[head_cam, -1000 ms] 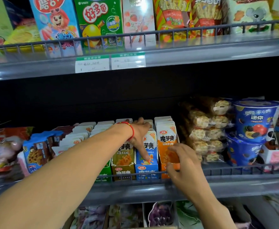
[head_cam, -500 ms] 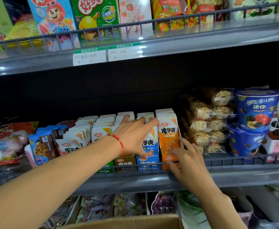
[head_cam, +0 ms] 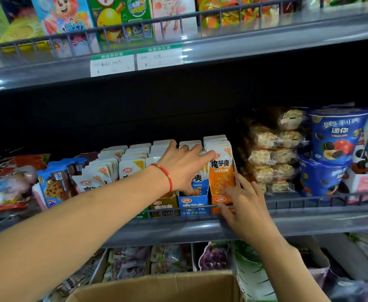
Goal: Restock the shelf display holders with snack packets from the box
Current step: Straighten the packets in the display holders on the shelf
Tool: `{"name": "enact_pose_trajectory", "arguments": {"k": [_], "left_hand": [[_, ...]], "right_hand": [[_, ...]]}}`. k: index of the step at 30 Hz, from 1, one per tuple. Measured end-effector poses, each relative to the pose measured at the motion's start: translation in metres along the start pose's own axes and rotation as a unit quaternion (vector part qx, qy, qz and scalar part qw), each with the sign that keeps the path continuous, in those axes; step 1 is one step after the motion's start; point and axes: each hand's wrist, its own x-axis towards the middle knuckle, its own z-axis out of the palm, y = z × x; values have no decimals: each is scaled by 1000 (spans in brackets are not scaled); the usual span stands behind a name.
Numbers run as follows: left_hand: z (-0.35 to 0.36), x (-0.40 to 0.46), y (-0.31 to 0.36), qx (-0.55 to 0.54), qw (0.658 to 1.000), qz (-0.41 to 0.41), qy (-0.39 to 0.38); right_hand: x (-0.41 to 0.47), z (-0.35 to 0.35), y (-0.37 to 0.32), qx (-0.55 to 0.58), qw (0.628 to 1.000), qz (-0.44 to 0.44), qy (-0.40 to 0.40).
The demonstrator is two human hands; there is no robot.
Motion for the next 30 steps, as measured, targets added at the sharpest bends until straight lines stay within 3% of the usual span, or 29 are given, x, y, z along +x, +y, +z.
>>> {"name": "enact_pose_trajectory", "arguments": {"k": [9,17,21,25,30], "left_hand": [[21,17,-2,-36,993,-107,-23],[35,20,-11,-98,989,-113,-23],[38,19,-13,-110,987,-114,-13],[37,15,-11,-101,989,-110,-3],[41,6,1,-19,992,-115,46]], "right_hand": [[-2,-2,0,15,1000,-1,-10],[0,-3,-5,-9,1000,1,2],[8,6,-32,-74,995,-67,14],[18,21,-44,-139,988,-60,-20],[18,26,-41,-125,987,-100,-7]]}}
